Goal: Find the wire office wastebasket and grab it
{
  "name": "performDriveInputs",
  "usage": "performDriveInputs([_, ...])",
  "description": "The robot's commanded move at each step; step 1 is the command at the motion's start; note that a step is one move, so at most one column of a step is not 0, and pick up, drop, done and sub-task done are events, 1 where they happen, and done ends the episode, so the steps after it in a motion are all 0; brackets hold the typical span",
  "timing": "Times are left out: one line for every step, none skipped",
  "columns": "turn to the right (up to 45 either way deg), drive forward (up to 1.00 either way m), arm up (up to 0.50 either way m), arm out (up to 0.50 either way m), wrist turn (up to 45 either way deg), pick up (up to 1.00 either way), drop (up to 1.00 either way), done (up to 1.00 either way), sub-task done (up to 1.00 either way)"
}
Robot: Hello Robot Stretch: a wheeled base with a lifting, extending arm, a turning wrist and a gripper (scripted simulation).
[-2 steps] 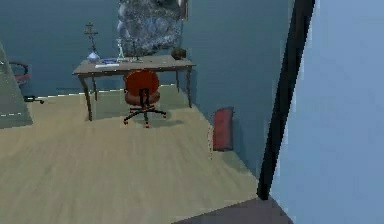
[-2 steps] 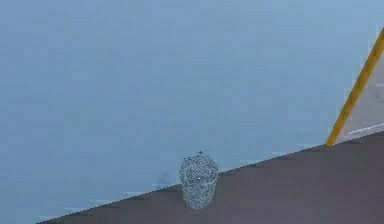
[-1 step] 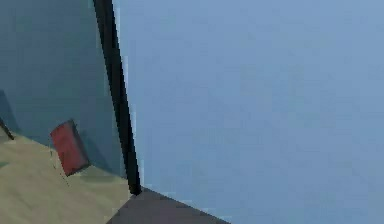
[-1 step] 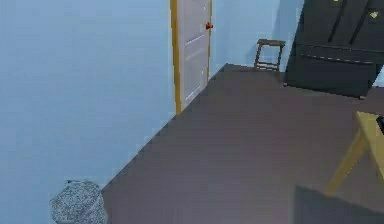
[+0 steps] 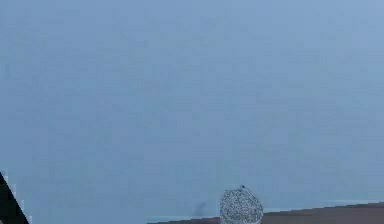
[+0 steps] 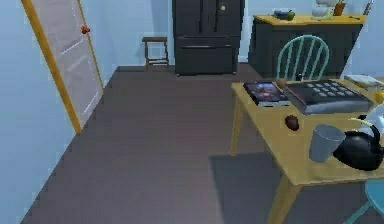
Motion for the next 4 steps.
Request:
performDriveInputs([0.0,0.50,0.00,0.00,0.0,0.00,0.00,0.00,0.00])
performDriveInputs([-45.0,0.00,0.00,0.00,0.0,0.00,0.00,0.00,0.00])
performDriveInputs([0.0,0.00,0.14,0.00,0.0,0.00,0.00,0.00,0.00])
performDriveInputs([0.0,0.00,0.00,0.12,0.0,0.00,0.00,0.00,0.00])
